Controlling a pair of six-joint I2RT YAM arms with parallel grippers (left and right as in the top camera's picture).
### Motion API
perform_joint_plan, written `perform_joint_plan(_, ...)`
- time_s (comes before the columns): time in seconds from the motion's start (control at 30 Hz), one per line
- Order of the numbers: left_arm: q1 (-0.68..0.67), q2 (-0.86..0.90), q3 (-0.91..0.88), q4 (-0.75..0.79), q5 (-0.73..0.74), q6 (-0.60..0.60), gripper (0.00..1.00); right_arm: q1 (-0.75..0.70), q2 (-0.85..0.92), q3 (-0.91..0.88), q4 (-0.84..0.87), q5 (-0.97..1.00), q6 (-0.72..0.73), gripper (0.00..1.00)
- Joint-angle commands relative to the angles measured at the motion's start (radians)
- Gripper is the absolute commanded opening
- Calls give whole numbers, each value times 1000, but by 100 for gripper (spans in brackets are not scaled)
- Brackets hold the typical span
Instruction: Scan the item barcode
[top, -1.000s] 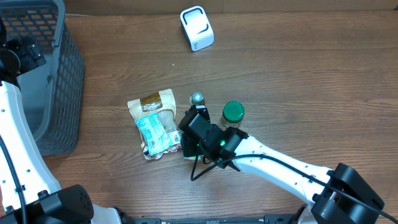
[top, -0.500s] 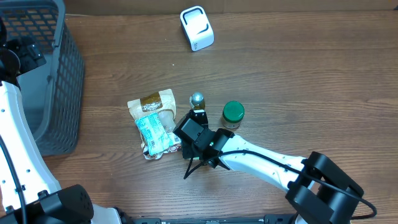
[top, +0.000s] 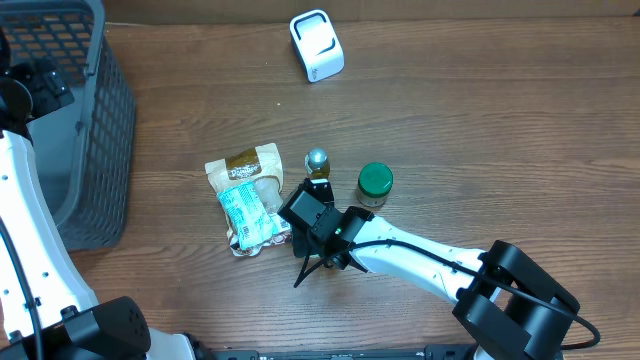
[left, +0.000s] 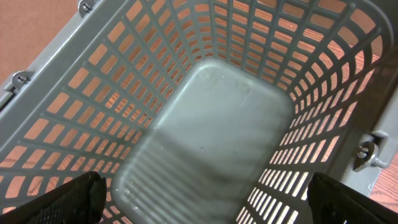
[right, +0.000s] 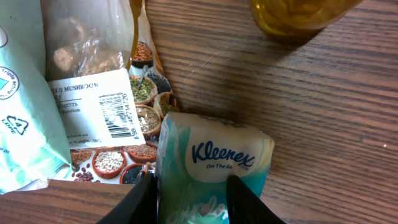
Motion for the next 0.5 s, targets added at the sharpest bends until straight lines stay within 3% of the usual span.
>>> perform_joint_plan(0.0, -2, -2, 14, 0, 8, 19, 99, 5, 19, 10, 9, -13, 7, 33)
perform_joint_plan(0.3, -2, -2, 14, 0, 7, 19, 99, -16, 8, 13, 8, -42, 7, 4)
perform_joint_plan(0.47, -2, -2, 14, 0, 7, 19, 100, -110, -108, 13, -19, -190, 1, 4)
